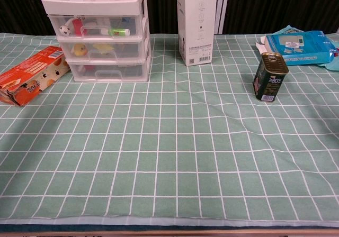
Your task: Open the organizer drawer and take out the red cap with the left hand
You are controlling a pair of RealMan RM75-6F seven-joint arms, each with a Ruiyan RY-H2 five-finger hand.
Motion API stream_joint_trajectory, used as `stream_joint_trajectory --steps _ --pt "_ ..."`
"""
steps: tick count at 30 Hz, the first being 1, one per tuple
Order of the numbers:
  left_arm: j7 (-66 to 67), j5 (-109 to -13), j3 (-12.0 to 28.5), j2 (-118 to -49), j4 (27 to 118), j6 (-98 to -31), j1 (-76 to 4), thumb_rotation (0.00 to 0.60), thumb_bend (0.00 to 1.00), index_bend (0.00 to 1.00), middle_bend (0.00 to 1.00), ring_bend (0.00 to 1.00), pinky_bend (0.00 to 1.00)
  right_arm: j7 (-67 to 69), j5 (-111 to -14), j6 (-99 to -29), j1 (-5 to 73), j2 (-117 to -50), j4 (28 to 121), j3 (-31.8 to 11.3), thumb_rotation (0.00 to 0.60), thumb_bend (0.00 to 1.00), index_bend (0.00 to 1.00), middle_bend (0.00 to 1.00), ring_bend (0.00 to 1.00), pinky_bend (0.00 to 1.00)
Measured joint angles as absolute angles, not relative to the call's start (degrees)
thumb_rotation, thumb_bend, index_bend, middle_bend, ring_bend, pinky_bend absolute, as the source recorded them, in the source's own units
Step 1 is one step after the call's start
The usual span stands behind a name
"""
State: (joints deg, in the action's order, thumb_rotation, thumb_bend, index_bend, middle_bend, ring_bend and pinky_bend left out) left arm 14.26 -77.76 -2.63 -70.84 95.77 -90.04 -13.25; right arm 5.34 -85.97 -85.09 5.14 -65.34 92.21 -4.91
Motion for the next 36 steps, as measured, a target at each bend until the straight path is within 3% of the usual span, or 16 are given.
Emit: stream_joint_trajectory --steps 17,22,23,25,27,29,33,36 --pt "13.45 -78.02 -0.60 -70.71 95.71 -88.01 -12.07 0.600 0.03 0.00 0.00 0.00 0.00 4.78 -85.78 -84.70 5.23 -65.50 92.64 -4.76 0.600 0.06 0.00 0.00 0.00 0.22" --pt "13.40 -78.44 -0.28 -70.61 95.88 -87.69 -11.83 0.600 0.07 0.00 0.00 0.00 0.01 4.77 -85.70 -84.65 5.23 -65.44 92.91 -4.79 0.600 0.06 0.00 0.00 0.00 0.22" --pt "13.41 -78.41 -0.24 -70.53 96.01 -87.53 -11.82 0.600 0.10 0.00 0.01 0.01 0.07 4.79 -85.81 -84.71 5.22 -65.42 93.02 -4.75 0.600 0.06 0.00 0.00 0.00 0.22" --pt "13.40 -78.37 0.02 -70.29 96.65 -87.01 -11.94 0.600 0.17 0.00 0.12 0.13 0.27 4.88 -86.00 -84.77 5.20 -65.36 93.12 -4.66 0.600 0.06 0.00 0.00 0.00 0.22" --pt "13.45 -78.40 0.60 -70.13 97.28 -86.55 -12.32 0.600 0.27 0.00 0.44 0.45 0.58 5.21 -86.06 -84.72 5.22 -65.29 93.06 -4.63 0.600 0.06 0.00 0.00 0.00 0.22" --pt "13.56 -78.41 1.75 -70.21 97.85 -86.21 -13.02 0.600 0.33 0.00 0.66 0.66 0.74 5.62 -86.03 -84.64 5.24 -65.23 92.94 -4.63 0.600 0.06 0.00 0.00 0.00 0.22" --pt "13.26 -76.40 4.45 -71.07 99.74 -83.98 -14.85 0.600 0.40 0.00 0.85 0.85 0.92 6.55 -85.77 -84.18 5.36 -65.04 92.81 -4.66 0.600 0.06 0.00 0.00 0.00 0.22" --pt "12.46 -72.14 6.74 -71.78 101.94 -80.03 -16.83 0.600 0.42 0.00 0.91 0.92 0.99 6.85 -85.87 -84.05 5.43 -64.93 92.78 -4.61 0.600 0.06 0.00 0.00 0.00 0.22"
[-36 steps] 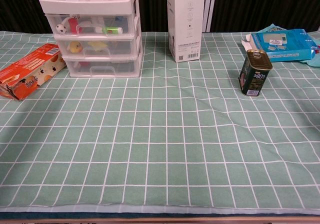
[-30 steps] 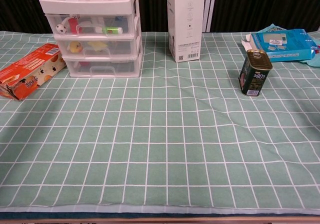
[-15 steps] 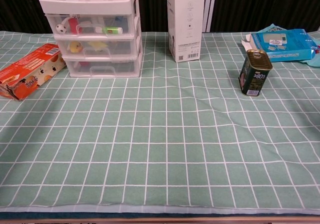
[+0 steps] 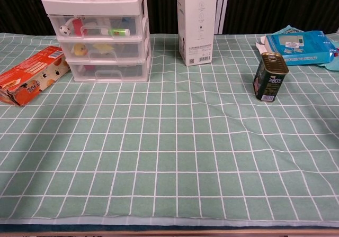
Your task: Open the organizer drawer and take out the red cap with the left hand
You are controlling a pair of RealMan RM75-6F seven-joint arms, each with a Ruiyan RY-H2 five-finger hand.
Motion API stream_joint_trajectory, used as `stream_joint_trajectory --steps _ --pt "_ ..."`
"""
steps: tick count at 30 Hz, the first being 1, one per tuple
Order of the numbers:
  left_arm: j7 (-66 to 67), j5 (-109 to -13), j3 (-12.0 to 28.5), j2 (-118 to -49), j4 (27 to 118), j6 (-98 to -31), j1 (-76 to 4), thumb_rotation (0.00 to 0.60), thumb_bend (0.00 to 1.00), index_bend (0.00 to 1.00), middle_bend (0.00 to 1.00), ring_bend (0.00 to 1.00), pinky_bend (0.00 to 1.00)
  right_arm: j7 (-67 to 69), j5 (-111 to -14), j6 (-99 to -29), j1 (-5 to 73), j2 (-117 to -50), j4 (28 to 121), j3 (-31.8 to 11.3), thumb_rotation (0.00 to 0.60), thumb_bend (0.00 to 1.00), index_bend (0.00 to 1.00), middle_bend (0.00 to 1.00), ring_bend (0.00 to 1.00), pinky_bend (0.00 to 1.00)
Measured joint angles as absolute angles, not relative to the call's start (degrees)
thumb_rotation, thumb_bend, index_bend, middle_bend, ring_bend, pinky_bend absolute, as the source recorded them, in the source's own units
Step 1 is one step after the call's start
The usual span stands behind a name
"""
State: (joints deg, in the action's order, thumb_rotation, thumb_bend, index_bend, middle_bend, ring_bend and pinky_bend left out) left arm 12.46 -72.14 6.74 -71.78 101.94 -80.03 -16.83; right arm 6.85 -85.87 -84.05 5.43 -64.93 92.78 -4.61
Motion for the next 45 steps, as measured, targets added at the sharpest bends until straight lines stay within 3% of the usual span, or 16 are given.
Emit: stream_joint_trajectory --steps 10,19,29,45 --pt "7.81 -50.55 16.49 -74.76 106.79 -61.93 -27.24 0.600 0.45 0.01 0.97 0.98 1.00 7.33 -84.96 -83.23 5.52 -64.59 93.14 -4.66 0.600 0.06 0.00 0.00 0.00 0.22" --pt "4.61 -35.38 23.44 -81.15 100.94 -53.58 -37.40 0.600 0.46 0.01 0.97 0.99 1.00 7.62 -84.60 -82.88 5.60 -64.46 93.34 -4.72 0.600 0.06 0.00 0.00 0.00 0.22" --pt "2.99 -27.54 25.72 -85.41 94.90 -50.85 -42.75 0.600 0.46 0.01 0.97 0.99 1.00 8.33 -84.07 -82.34 5.76 -64.30 93.34 -4.87 0.600 0.06 0.00 0.00 0.00 0.22" --pt "-2.12 -23.64 28.25 -88.06 90.91 -49.39 -45.16 0.600 0.46 0.06 0.98 0.99 1.00 8.52 -83.96 -82.14 5.82 -64.27 93.51 -4.85 0.600 0.06 0.00 0.00 0.00 0.22"
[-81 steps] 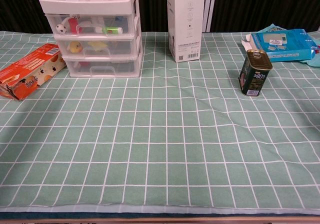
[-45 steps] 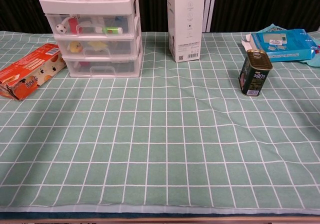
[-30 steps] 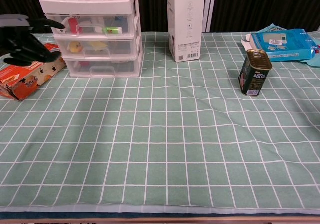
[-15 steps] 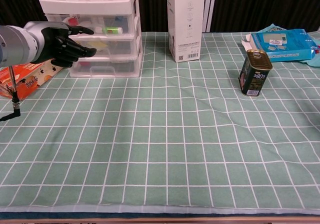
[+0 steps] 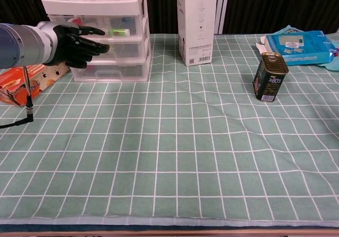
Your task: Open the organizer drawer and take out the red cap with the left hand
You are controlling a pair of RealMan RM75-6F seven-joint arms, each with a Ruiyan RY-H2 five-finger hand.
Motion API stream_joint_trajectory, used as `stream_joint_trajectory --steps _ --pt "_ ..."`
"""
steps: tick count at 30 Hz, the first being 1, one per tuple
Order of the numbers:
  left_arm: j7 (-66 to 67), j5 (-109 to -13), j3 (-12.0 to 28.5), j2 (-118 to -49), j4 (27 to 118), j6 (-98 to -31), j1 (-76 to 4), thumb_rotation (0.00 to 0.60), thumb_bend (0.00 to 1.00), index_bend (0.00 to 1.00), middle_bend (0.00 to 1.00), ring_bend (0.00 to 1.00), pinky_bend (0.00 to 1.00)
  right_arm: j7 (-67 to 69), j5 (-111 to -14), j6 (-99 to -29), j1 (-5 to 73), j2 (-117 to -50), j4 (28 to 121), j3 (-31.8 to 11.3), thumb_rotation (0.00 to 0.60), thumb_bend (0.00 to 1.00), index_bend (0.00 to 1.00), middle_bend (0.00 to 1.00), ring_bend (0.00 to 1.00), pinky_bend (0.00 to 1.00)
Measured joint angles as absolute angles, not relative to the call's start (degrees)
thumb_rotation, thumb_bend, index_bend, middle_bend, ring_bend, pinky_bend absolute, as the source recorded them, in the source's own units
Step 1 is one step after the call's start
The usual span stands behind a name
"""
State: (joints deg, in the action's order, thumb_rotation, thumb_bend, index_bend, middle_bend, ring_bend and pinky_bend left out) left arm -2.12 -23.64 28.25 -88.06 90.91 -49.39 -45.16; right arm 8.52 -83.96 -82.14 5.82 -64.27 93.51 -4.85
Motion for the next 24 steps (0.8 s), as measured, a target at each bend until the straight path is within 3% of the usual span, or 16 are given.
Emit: stream_joint_trajectory --steps 24 --pt "-4.99 -22.07 28.48 -88.66 88.08 -47.00 -47.61 0.600 0.46 0.09 0.98 0.99 1.00 8.55 -83.99 -82.11 5.84 -64.26 93.58 -4.81 0.600 0.06 0.00 0.00 0.00 0.22"
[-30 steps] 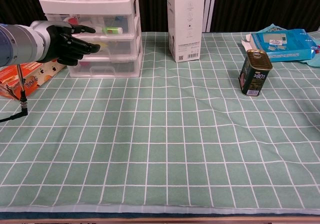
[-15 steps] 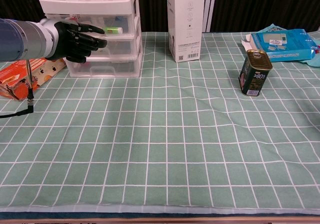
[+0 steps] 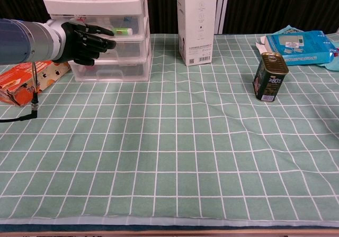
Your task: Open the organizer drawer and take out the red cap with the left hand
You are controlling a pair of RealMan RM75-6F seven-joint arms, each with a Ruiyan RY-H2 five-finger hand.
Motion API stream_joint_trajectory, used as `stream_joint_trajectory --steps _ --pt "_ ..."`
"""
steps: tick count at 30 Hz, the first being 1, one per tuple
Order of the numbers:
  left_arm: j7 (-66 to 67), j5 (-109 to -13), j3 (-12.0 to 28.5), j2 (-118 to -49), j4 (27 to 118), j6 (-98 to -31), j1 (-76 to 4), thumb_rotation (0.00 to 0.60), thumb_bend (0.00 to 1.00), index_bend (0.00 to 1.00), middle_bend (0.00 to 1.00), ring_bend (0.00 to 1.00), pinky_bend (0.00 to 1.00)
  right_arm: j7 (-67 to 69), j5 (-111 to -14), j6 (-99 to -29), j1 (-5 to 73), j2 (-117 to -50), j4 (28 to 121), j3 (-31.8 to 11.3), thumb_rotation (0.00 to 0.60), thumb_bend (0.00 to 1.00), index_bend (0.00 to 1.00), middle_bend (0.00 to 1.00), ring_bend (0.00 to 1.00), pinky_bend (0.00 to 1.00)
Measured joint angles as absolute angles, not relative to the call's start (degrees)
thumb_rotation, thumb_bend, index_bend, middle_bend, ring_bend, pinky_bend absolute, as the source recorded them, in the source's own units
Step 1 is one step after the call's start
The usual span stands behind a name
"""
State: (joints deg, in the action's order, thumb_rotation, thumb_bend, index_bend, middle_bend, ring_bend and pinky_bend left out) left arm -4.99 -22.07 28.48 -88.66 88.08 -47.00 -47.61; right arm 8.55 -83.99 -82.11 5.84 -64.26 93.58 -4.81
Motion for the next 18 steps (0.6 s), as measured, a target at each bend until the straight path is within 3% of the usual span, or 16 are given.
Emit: stream_joint_trajectory --steps 18 --pt "-5.57 -23.56 27.44 -87.18 89.23 -46.41 -47.47 0.600 0.46 0.10 0.98 0.99 1.00 8.41 -84.04 -82.28 5.79 -64.29 93.62 -4.82 0.600 0.06 0.00 0.00 0.00 0.22"
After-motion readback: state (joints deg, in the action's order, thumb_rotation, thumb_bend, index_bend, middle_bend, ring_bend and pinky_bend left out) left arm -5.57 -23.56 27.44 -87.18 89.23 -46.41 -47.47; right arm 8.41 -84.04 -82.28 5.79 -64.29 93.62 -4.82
